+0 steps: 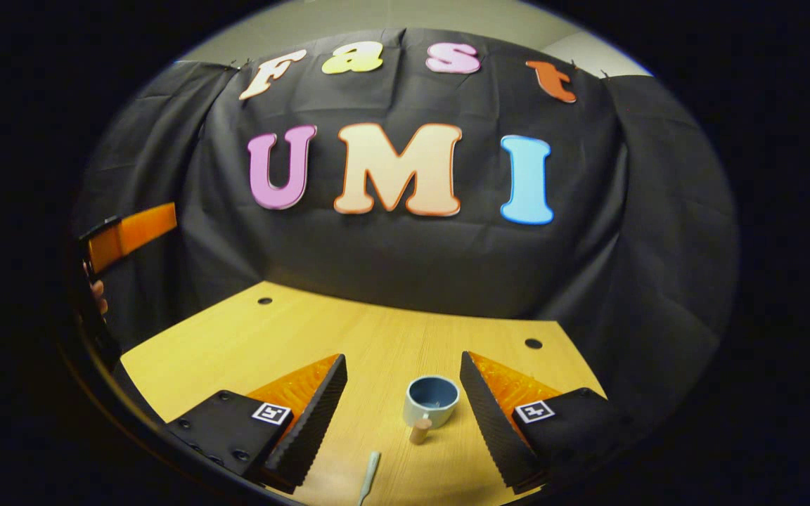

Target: Put the toothbrush and toothpaste on the desktop into the cup, then pick up the cup and place it on the coaster on the desktop.

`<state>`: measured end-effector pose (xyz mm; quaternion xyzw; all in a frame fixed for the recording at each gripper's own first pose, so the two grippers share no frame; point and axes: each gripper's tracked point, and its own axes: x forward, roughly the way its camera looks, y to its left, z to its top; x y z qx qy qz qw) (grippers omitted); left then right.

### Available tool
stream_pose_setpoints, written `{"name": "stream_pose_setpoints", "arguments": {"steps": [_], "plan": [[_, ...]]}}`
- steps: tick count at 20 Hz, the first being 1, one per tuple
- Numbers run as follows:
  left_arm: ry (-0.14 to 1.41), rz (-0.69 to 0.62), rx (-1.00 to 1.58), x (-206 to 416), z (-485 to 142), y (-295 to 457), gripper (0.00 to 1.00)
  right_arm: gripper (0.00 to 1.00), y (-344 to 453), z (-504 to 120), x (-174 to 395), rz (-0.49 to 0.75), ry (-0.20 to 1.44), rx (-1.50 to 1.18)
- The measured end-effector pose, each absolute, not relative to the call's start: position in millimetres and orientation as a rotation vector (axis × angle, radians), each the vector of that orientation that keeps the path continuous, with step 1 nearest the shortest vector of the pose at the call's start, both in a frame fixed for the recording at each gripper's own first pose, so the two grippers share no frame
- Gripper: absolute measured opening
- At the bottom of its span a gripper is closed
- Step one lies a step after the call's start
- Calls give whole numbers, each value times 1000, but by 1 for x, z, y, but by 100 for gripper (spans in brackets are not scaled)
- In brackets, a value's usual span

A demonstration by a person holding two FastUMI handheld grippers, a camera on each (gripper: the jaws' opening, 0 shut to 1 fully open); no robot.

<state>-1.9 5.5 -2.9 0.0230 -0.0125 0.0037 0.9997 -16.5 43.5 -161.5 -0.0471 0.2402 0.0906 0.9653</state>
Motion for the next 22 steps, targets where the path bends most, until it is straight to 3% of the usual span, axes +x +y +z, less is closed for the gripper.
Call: {"name": "stream_pose_setpoints", "arguments": {"steps": [5, 22], "plan": [[-27, 23, 53, -1, -3, 14, 94, 100, 44, -222, -39, 202, 678, -153], [11, 57, 69, 0, -19, 32, 94, 100, 34, -343, -93, 169, 1108, -182]]}}
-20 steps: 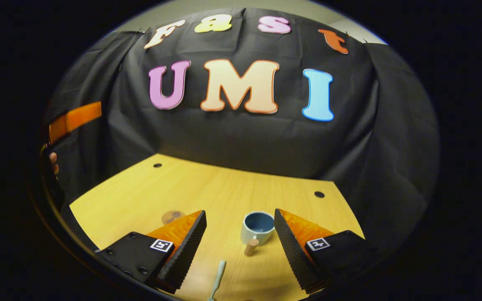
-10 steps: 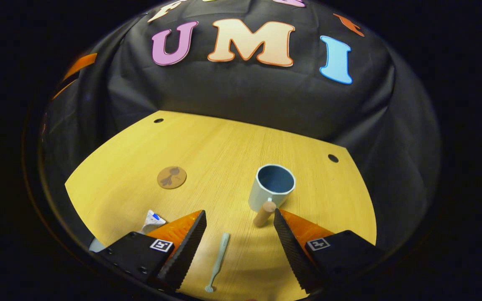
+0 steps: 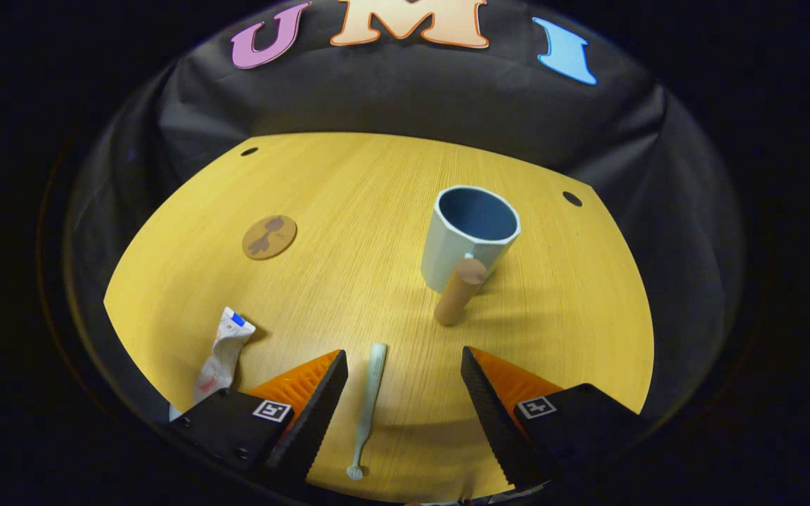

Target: Put the toothbrush and toothpaste on the desktop into the cup, then pick up the cup and place it on the coaster on the desktop.

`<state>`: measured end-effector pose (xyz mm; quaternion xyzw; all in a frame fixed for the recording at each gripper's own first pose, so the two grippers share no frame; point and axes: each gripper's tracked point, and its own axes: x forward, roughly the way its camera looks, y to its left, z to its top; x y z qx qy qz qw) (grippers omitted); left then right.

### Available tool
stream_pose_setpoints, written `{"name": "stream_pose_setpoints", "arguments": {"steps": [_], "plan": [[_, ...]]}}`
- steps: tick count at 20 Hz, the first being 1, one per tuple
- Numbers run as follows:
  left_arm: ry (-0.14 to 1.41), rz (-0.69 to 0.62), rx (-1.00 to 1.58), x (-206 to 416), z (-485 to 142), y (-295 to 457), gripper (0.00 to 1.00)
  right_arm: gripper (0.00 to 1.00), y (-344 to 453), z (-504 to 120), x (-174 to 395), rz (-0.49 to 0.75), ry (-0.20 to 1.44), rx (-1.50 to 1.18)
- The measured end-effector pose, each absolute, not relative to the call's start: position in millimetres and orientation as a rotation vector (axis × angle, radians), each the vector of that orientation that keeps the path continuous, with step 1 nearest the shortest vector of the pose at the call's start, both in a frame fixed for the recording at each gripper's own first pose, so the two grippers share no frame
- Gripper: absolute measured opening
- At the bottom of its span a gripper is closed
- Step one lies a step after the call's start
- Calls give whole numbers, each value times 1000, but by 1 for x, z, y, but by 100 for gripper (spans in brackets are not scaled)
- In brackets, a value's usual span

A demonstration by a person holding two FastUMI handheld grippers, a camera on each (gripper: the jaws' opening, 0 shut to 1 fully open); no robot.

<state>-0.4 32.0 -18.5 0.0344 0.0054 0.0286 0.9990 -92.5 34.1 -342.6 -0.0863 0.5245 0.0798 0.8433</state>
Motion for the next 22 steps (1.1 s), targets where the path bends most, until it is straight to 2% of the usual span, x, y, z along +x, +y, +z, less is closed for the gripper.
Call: {"name": "stream_pose_setpoints", "arguments": {"steps": [12, 14, 16, 17, 18, 19, 20, 21, 22], "plan": [[42, 57, 69, -3, -31, 40, 94, 100, 43, -383, -100, 176, 1225, -205], [48, 53, 67, -2, -33, 39, 94, 97, 50, -386, -103, 192, 1259, -165], [53, 50, 65, -2, -35, 39, 94, 79, 55, -389, -105, 211, 1289, -136], [54, 48, 66, 0, -35, 38, 94, 64, 54, -388, -109, 225, 1313, -144], [52, 45, 65, -1, -35, 36, 94, 57, 53, -388, -109, 235, 1331, -145], [52, 41, 64, 0, -35, 35, 94, 41, 51, -388, -111, 246, 1352, -142], [51, 37, 62, 1, -35, 33, 94, 34, 50, -388, -112, 251, 1362, -131], [50, 32, 59, 2, -35, 30, 94, 16, 49, -388, -115, 262, 1385, -118], [52, 26, 55, 2, -36, 28, 94, 13, 49, -389, -117, 281, 1409, -111]]}}
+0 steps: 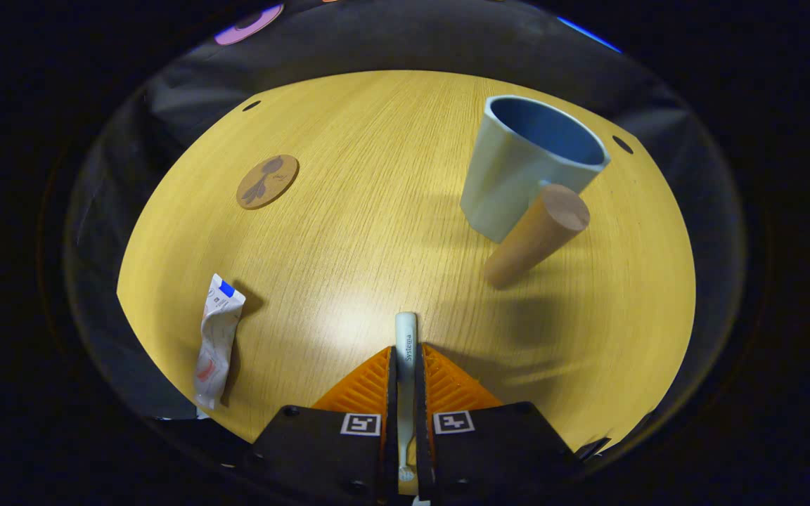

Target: Put the toothbrush and toothpaste on the desktop into the cup, then pick up the cup and place it on the coaster on the desktop.

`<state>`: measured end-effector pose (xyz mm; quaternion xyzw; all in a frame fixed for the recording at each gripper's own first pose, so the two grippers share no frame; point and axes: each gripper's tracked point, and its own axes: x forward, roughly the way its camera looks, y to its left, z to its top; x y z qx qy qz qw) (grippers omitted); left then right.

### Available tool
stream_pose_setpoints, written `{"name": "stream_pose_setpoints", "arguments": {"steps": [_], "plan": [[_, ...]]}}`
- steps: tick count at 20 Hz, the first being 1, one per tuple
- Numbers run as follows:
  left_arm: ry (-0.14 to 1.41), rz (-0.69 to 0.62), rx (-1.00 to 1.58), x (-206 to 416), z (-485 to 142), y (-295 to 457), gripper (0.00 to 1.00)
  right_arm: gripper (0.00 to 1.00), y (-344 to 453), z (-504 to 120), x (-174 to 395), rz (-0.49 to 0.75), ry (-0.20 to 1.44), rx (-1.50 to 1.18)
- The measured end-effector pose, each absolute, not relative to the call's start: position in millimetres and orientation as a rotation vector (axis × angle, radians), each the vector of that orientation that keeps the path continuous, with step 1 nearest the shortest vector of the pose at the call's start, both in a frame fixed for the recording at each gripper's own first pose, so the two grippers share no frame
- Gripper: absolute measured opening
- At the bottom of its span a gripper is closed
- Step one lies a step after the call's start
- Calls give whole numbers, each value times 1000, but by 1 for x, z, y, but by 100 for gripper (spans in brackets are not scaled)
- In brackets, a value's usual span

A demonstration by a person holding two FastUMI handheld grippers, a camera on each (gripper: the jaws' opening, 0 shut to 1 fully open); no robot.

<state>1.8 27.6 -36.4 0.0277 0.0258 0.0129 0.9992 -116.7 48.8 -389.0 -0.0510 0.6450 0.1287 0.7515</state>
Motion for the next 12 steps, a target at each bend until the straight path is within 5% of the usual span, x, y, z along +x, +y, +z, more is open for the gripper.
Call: {"name": "stream_pose_setpoints", "arguments": {"steps": [12], "plan": [[172, -113, 22, 6, -82, -25, 94, 6, 48, -386, -116, 309, 1398, -109]]}}
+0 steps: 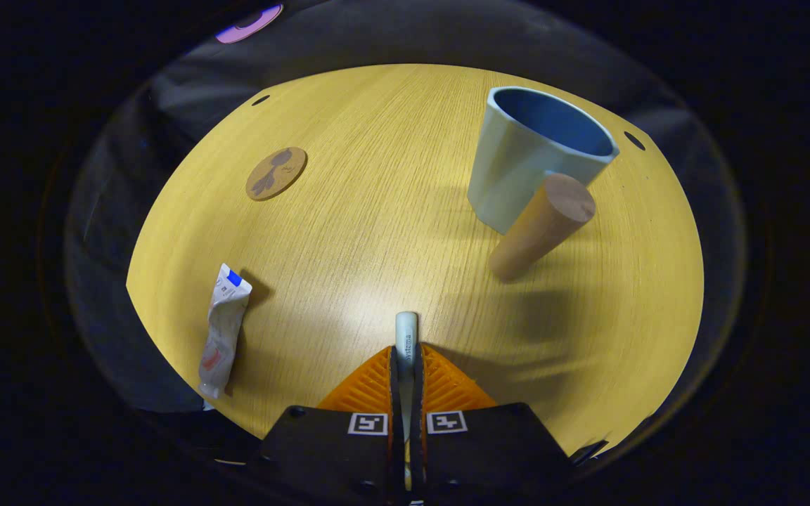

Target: Put the toothbrush and toothpaste on the desktop into the cup, then pick up the cup and place it on the coaster on the desktop.

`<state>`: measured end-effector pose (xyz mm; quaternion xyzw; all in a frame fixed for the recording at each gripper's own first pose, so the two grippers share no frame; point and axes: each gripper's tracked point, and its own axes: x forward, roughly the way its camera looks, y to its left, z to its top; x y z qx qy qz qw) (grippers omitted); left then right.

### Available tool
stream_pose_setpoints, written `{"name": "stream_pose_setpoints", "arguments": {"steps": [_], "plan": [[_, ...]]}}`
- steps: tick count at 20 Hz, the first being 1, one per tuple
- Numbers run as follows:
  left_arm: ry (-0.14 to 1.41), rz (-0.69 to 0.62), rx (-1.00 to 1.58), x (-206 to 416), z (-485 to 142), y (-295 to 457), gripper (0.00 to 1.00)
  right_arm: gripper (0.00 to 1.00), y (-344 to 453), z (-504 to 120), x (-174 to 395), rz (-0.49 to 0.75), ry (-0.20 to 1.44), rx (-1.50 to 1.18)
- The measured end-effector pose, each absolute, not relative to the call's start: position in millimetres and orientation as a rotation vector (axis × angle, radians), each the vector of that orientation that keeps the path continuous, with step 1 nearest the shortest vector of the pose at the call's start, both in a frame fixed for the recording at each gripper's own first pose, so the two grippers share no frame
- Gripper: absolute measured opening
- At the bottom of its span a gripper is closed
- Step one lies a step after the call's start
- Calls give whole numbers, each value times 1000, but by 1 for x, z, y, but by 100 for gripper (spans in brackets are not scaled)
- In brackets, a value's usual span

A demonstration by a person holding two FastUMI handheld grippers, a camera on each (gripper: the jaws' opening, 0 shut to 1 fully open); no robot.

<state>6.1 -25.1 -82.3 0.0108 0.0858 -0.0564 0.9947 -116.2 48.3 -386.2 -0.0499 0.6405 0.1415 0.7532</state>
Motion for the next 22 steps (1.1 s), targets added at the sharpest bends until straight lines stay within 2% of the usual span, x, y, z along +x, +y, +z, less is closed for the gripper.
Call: {"name": "stream_pose_setpoints", "arguments": {"steps": [9, 22], "plan": [[430, -251, 32, -19, -168, -62, 95, 6, 49, -386, -115, 339, 1375, -89], [742, -346, 122, -66, -270, -82, 95, 6, 49, -386, -115, 363, 1361, -49]]}}
